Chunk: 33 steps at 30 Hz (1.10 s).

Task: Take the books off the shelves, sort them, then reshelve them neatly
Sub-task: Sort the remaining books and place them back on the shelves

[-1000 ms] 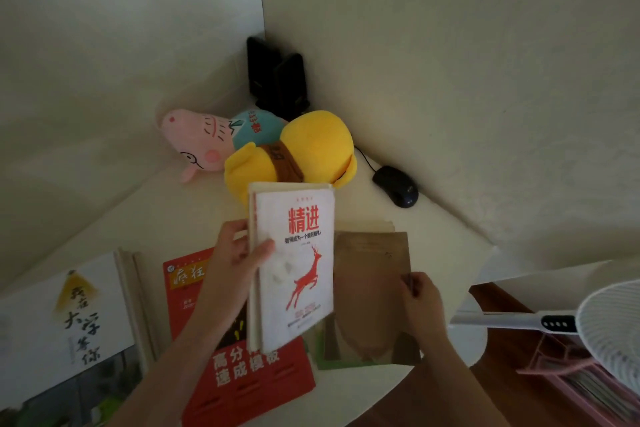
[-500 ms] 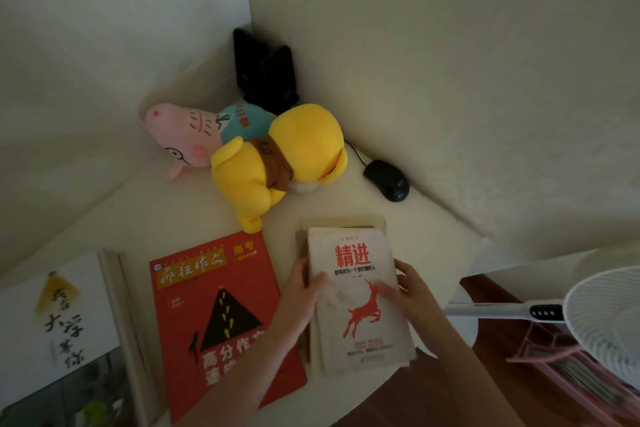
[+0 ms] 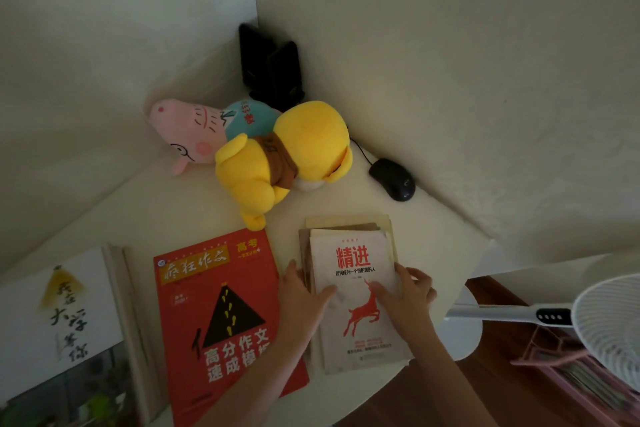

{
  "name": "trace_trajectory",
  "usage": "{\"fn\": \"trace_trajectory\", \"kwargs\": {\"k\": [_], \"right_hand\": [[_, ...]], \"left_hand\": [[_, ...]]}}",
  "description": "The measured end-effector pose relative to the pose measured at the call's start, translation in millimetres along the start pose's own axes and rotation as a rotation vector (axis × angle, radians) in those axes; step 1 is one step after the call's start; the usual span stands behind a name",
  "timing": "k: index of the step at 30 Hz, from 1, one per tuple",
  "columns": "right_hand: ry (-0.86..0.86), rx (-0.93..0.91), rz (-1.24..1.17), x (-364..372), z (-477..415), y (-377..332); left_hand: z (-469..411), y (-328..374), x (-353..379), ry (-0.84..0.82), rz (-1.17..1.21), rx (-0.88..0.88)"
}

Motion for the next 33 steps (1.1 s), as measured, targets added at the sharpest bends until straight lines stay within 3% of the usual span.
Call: {"fn": "trace_trajectory", "kwargs": {"k": [4,7,11,14,21,25,33], "right_hand": [[0.014,-0.032,-0.03,4,2,-6],[0.068,-0.109,-0.076,-3,8,-6],[-0.083,-0.236,-0.556,-22,21,-11],[-0.052,-0.355,-0.66,-42,28,-24],[-0.007,-0.324,-0.475,-39,31,-23],[0.009,-0.305,-0.549,-33,31,-23],[0.164,-0.468,-0.502,-24,45,-17]], "left_hand": [[15,13,7,-0.007,0.212,0.055],[32,24,9,-0.153,0.332,0.125],[54,43,-9,-0.328,0.419,0.211],[65,63,-15,-0.407,0.338,0.363],[63,61,-25,-0.291,0.145,0.469],[66,59,-19,-0.279,0.164,0.486],[69,34,-3,-0.159,0.257,0.584]]}}
Point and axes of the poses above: each hand's wrist, its own z-axis away from the middle knuckle, its own x-axis out of the palm, y = z × x, the point moved 4 cm from there along -z, towards the middle knuckle, and after that the axes turned 11 degrees about -x, right-handed, at the moved point
